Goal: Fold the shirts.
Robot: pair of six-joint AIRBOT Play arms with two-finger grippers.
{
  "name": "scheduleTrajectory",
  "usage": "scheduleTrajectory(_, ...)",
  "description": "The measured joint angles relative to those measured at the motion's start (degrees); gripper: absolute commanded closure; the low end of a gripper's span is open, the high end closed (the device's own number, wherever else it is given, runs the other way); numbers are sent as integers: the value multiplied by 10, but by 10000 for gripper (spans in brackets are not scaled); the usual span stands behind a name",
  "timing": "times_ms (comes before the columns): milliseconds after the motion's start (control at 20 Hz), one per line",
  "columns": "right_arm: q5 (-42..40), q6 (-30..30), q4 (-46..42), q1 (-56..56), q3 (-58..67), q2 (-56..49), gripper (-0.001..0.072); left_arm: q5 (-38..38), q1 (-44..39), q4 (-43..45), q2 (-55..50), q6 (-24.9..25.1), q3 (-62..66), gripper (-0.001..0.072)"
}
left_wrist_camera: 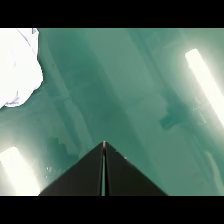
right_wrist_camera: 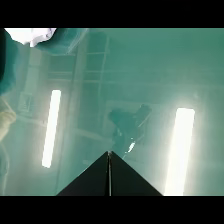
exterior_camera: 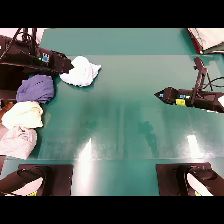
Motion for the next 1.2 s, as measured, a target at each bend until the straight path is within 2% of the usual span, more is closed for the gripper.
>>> scheduleTrajectory(50,0,0,0,0,0,0,694,8,0,0,0,0,0,684)
scheduleTrajectory(100,1,0,1,0,0,0,694,19,0,1,0,1,0,568)
scheduleTrajectory(150,1,0,1,0,0,0,693,33,0,7,-1,3,0,261)
scheduleTrajectory(200,3,0,1,0,0,0,693,49,0,18,-3,4,0,209)
scheduleTrajectory(500,5,-21,-31,1,68,0,694,111,49,80,-96,-24,0,207)
scheduleTrajectory(700,6,-28,-66,-3,136,-3,694,146,109,-7,-210,-15,0,206)
scheduleTrajectory(1000,36,-30,-79,-7,212,-44,694,186,131,-125,-335,37,3,210)
scheduleTrajectory(1050,47,-30,-80,-7,221,-54,694,191,132,-134,-343,40,5,275)
scheduleTrajectory(1100,55,-31,-82,-7,230,-63,694,193,132,-141,-351,42,8,538)
scheduleTrajectory(1150,61,-31,-82,-7,238,-72,694,193,132,-145,-355,44,14,691)
scheduleTrajectory(1200,67,-31,-83,-7,245,-79,694,190,132,-150,-358,46,26,686)
